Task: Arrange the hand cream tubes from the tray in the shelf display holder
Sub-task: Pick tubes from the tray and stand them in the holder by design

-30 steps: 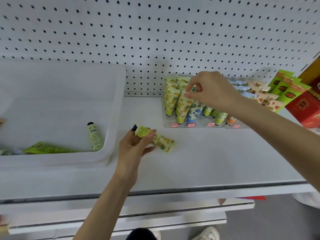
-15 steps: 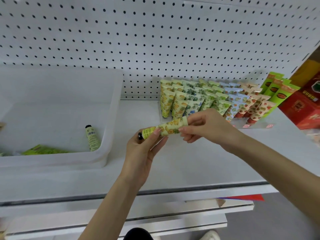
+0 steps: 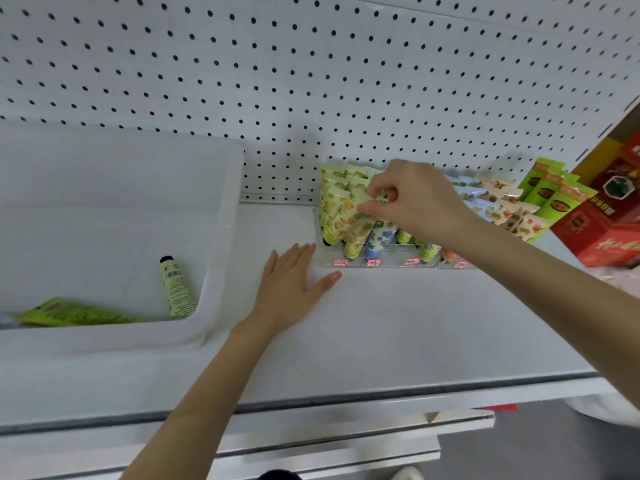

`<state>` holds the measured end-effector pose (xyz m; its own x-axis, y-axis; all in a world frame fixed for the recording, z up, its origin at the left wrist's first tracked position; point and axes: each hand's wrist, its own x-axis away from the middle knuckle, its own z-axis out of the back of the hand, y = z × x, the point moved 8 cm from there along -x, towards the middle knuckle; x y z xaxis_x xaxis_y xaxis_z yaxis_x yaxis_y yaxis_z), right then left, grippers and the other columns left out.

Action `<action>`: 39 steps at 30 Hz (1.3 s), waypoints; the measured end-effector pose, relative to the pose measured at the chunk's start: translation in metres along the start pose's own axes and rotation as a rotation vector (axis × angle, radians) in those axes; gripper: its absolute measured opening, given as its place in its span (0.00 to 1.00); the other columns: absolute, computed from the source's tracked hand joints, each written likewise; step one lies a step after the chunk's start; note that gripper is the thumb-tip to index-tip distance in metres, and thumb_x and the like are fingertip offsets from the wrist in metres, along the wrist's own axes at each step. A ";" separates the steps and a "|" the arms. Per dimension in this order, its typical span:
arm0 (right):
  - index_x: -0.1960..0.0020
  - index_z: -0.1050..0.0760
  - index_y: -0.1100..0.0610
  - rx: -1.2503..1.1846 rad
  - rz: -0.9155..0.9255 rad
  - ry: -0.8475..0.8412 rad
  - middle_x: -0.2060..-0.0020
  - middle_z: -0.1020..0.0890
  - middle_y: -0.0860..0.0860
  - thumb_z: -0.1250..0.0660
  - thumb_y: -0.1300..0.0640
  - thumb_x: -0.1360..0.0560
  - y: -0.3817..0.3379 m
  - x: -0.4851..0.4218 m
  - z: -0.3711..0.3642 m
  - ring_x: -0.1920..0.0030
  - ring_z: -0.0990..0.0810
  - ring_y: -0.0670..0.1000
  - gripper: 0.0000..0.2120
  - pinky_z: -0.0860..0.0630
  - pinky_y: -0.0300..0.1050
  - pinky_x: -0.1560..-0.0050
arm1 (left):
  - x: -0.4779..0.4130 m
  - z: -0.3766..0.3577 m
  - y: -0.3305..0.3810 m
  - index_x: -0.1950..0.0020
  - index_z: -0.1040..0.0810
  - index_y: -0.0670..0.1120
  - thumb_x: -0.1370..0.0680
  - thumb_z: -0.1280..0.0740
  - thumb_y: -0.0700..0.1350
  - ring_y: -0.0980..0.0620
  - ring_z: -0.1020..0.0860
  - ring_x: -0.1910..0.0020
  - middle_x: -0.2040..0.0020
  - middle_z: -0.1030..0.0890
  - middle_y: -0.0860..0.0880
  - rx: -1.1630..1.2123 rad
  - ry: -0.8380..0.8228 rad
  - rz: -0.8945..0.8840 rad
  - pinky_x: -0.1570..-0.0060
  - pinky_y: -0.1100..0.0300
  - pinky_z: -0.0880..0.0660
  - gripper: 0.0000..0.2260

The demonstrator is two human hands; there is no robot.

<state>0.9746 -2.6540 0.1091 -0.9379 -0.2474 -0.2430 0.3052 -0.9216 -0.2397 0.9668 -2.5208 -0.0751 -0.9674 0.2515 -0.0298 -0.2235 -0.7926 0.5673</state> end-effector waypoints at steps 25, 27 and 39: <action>0.53 0.18 0.53 0.271 0.093 -0.100 0.58 0.27 0.45 0.32 0.49 0.26 -0.005 -0.026 -0.040 0.55 0.26 0.49 0.09 0.35 0.44 0.60 | -0.011 -0.007 0.002 0.21 0.47 0.49 0.27 0.55 0.69 0.56 0.48 0.23 0.22 0.41 0.52 -0.115 0.045 -0.081 0.24 0.54 0.59 0.38; 0.54 0.19 0.53 0.285 0.092 -0.096 0.58 0.25 0.46 0.31 0.49 0.27 -0.004 -0.026 -0.041 0.57 0.27 0.49 0.09 0.35 0.43 0.61 | -0.010 -0.007 0.001 0.21 0.47 0.49 0.26 0.54 0.69 0.56 0.48 0.23 0.22 0.41 0.52 -0.110 0.050 -0.083 0.24 0.54 0.58 0.38; 0.54 0.19 0.53 0.203 0.037 -0.098 0.66 0.31 0.42 0.30 0.47 0.27 0.002 -0.029 -0.046 0.57 0.28 0.47 0.10 0.35 0.43 0.59 | -0.010 -0.005 0.003 0.21 0.49 0.52 0.27 0.55 0.70 0.54 0.46 0.23 0.23 0.39 0.51 -0.091 0.073 -0.101 0.24 0.53 0.56 0.38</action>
<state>1.0099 -2.6354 0.0723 -0.9413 -0.3006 -0.1536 0.3094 -0.9502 -0.0363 0.9752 -2.5284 -0.0776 -0.9450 0.2935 -0.1445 -0.3263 -0.8134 0.4815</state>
